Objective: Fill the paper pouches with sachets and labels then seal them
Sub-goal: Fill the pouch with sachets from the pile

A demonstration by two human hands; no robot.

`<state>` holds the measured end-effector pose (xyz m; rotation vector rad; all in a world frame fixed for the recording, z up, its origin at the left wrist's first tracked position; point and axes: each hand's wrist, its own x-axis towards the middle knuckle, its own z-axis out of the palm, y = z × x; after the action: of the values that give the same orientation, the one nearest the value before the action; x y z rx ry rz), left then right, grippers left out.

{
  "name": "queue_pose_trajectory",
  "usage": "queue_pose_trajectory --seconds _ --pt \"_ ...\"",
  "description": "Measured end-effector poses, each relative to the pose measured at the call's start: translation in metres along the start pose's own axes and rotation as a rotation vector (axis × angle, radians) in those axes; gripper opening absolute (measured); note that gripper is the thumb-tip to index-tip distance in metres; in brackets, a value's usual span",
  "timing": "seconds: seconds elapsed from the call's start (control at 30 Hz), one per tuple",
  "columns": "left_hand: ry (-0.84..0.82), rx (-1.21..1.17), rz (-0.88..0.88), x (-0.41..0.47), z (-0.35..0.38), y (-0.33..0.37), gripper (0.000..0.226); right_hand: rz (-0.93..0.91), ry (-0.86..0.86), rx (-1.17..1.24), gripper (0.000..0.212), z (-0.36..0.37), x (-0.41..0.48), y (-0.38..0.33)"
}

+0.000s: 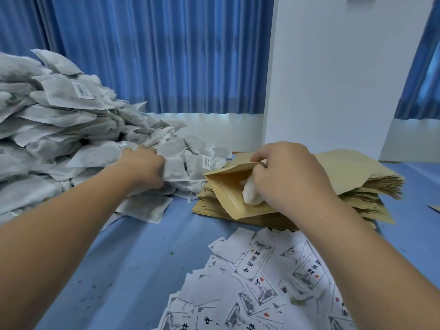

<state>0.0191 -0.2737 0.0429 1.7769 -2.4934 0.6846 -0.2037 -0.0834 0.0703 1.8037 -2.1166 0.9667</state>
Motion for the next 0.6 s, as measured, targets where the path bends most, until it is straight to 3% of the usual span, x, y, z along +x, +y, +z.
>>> queue_pose_trajectory --seconds 0.2,0.47,0.6 --pt "0.266 -0.191 0.247 -0.008 -0.03 0.018 0.047 0.031 -0.007 0.015 0.029 -0.002 0.003 0.0" --pt "-0.037 -0.131 0.273 0.022 -0.017 0.076 0.052 0.041 -0.05 -0.009 0.023 -0.004 0.005 -0.004" --pt "-0.07 -0.058 0.264 0.03 -0.011 0.085 0.051 0.049 -0.048 0.001 0.019 -0.007 0.007 -0.001"
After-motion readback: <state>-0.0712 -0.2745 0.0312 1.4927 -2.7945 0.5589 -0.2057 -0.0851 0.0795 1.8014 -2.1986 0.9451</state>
